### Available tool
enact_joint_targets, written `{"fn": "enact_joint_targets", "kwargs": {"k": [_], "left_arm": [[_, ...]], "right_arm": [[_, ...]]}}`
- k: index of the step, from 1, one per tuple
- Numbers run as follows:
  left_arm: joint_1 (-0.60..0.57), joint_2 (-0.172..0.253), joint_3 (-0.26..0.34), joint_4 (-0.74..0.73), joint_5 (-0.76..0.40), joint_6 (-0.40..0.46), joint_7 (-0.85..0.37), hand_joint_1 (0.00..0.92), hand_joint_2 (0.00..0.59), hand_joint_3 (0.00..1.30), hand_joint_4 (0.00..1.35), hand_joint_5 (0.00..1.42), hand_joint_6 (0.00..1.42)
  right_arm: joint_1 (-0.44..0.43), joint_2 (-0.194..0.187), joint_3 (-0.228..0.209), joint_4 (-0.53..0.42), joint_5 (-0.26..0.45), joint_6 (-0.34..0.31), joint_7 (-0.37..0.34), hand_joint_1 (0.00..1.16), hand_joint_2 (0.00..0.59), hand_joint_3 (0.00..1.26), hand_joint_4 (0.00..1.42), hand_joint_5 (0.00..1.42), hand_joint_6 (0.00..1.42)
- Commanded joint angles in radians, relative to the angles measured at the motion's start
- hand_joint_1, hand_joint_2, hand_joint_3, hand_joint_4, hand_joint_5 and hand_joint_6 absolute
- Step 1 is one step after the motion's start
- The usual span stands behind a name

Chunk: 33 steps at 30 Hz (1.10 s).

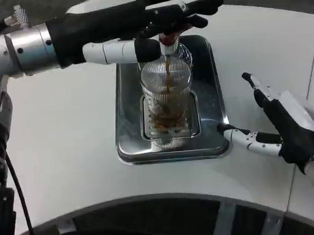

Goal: Grasp the cup under the faucet to collect the drink, then remove the cup.

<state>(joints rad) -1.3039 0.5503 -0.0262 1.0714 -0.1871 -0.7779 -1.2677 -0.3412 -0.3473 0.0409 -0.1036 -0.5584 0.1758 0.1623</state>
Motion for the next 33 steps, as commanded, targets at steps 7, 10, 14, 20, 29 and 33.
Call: {"fn": "enact_joint_targets", "kwargs": {"k": [7,10,14,20,29,33], "left_arm": [[0.06,0.017,-0.052,0.032,0.079,-0.005,-0.018,0.0,0.053,0.03,0.0,0.06,0.04],[0.058,0.018,-0.053,0.035,0.077,-0.004,-0.016,0.0,0.053,0.03,0.0,0.06,0.04],[0.058,0.02,-0.053,0.036,0.077,-0.005,-0.014,0.0,0.053,0.03,0.0,0.06,0.04],[0.06,0.024,-0.054,0.037,0.077,-0.011,-0.01,0.0,0.053,0.03,0.0,0.06,0.04],[0.067,0.031,-0.059,0.032,0.08,-0.038,-0.004,0.0,0.053,0.03,0.0,0.06,0.04],[0.072,0.035,-0.065,0.028,0.083,-0.056,-0.002,0.0,0.053,0.03,0.0,0.06,0.04]], "right_arm": [[-0.089,-0.018,0.045,0.127,0.049,-0.046,-0.007,0.5,0.247,0.0,0.0,0.0,0.0],[-0.111,-0.019,0.058,0.154,0.057,-0.053,-0.007,0.5,0.243,0.0,0.0,0.0,0.0],[-0.139,-0.02,0.072,0.189,0.07,-0.065,-0.005,0.51,0.243,0.0,0.0,0.0,0.0],[-0.17,-0.022,0.082,0.234,0.082,-0.082,-0.01,0.51,0.241,0.0,0.0,0.0,0.0],[-0.226,-0.029,0.085,0.291,0.095,-0.106,-0.012,0.52,0.237,0.0,0.0,0.0,0.0],[-0.248,-0.032,0.085,0.314,0.102,-0.117,-0.006,0.51,0.235,0.0,0.0,0.0,0.0]]}}
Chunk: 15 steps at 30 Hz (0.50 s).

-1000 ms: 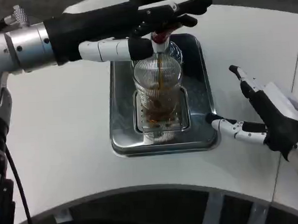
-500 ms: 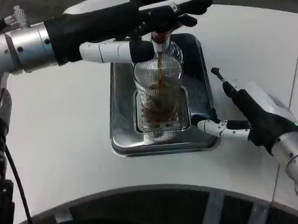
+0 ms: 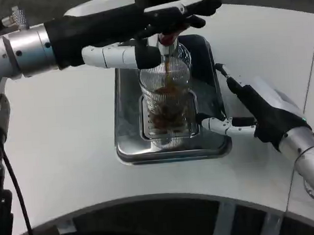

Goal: Grasp the cup under the faucet to collect the drink, then remove the cup.

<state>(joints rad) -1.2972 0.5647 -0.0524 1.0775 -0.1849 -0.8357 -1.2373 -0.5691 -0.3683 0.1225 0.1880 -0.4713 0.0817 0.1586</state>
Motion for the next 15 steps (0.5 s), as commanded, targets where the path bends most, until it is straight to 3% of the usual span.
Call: {"fn": "enact_joint_targets", "kwargs": {"k": [1,11,15], "left_arm": [[0.066,0.021,-0.04,0.021,0.082,-0.003,-0.031,0.0,0.053,0.03,0.0,0.06,0.04],[0.066,0.02,-0.054,0.023,0.088,-0.018,-0.019,0.0,0.053,0.03,0.0,0.06,0.04],[0.064,0.019,-0.056,0.026,0.089,-0.018,-0.014,0.0,0.053,0.04,0.0,0.06,0.04]], "right_arm": [[-0.026,-0.012,0.004,0.028,0.017,-0.024,0.002,0.51,0.234,0.0,0.0,0.0,0.0],[-0.083,-0.018,0.029,0.087,0.039,-0.024,0.054,0.52,0.233,0.0,0.0,0.0,0.0],[-0.098,-0.018,0.035,0.1,0.045,-0.015,0.077,0.51,0.207,0.0,0.0,0.0,0.0]]}}
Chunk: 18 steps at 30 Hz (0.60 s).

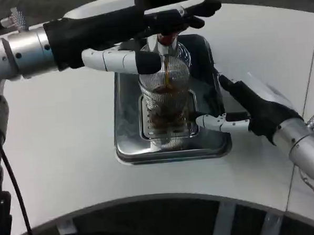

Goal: Grasp the cup under the faucet to collect the drink, then remove the cup.

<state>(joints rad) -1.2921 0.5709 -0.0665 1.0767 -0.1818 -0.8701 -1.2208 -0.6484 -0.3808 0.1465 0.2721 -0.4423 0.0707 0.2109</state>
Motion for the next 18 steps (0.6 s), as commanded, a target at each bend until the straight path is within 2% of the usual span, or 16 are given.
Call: {"fn": "enact_joint_targets", "kwargs": {"k": [1,8,18], "left_arm": [[0.058,0.013,-0.044,0.027,0.087,0.014,-0.028,0.0,0.053,0.04,0.0,0.06,0.04],[0.056,0.014,-0.05,0.028,0.087,0.014,-0.019,0.0,0.053,0.04,0.0,0.06,0.04],[0.054,0.013,-0.047,0.03,0.081,0.018,-0.017,0.0,0.053,0.04,0.0,0.06,0.04]], "right_arm": [[-0.023,-0.006,0.012,0.019,0.019,-0.003,0.031,0.51,0.203,0.0,0.0,0.0,0.0],[-0.05,-0.008,0.017,0.045,0.033,-0.001,0.056,0.49,0.201,0.0,0.0,0.0,0.0],[-0.087,-0.012,0.021,0.104,0.044,-0.027,0.048,0.48,0.197,0.0,0.0,0.0,0.0]]}}
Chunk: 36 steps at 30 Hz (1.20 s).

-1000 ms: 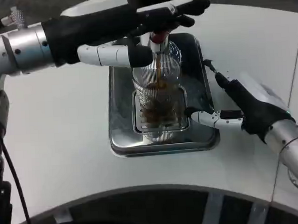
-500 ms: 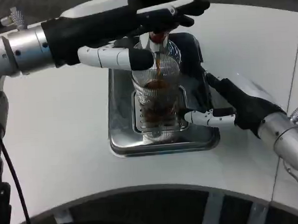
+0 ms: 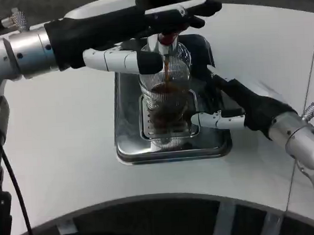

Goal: Grasp the cup under the faucet to collect the drink, then remove the cup.

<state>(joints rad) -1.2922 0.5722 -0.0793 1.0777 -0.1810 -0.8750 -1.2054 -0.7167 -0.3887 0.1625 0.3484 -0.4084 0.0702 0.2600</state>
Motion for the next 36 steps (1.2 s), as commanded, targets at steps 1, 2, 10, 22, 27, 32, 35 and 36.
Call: {"fn": "enact_joint_targets", "kwargs": {"k": [1,2,10,22,27,32,35,36], "left_arm": [[0.053,0.011,-0.034,0.03,0.08,0.023,-0.031,0.0,0.054,0.04,0.0,0.06,0.04],[0.053,0.011,-0.034,0.03,0.08,0.023,-0.03,0.0,0.054,0.04,0.0,0.07,0.04],[0.046,0.009,-0.034,0.036,0.081,0.024,-0.023,0.0,0.054,0.05,0.0,0.07,0.05],[0.046,0.006,-0.034,0.04,0.08,0.03,-0.015,0.0,0.054,0.05,0.0,0.07,0.05],[0.046,0.005,-0.034,0.041,0.081,0.03,-0.01,0.0,0.054,0.06,0.0,0.07,0.05],[0.046,0.004,-0.037,0.038,0.089,0.019,-0.005,0.0,0.055,0.06,0.0,0.07,0.06],[0.048,0.001,-0.031,0.038,0.086,0.028,-0.007,0.0,0.055,0.06,0.0,0.08,0.06],[0.048,-0.003,-0.023,0.041,0.076,0.046,-0.009,0.0,0.055,0.06,0.0,0.09,0.08]], "right_arm": [[-0.023,-0.004,0.005,0.035,0.011,-0.03,-0.003,0.48,0.197,0.0,0.0,0.0,0.0],[-0.027,-0.004,0.006,0.041,0.012,-0.033,-0.005,0.48,0.197,0.0,0.0,0.0,0.0],[-0.05,-0.003,0.004,0.067,0.017,-0.044,-0.007,0.47,0.196,0.0,0.0,0.0,0.0],[-0.055,-0.005,0.01,0.053,0.027,-0.036,0.007,0.47,0.196,0.0,0.0,0.0,0.0],[-0.044,-0.008,0.01,0.042,0.029,-0.034,0.009,0.47,0.196,0.0,0.0,0.0,0.0],[-0.039,-0.01,0.008,0.033,0.03,-0.029,0.011,0.47,0.196,0.0,0.0,0.0,0.0],[-0.037,-0.01,0.008,0.031,0.031,-0.029,0.011,0.47,0.199,0.0,0.0,0.0,0.0],[-0.036,-0.01,0.008,0.031,0.031,-0.029,0.012,0.47,0.2,0.0,0.0,0.0,0.0]]}}
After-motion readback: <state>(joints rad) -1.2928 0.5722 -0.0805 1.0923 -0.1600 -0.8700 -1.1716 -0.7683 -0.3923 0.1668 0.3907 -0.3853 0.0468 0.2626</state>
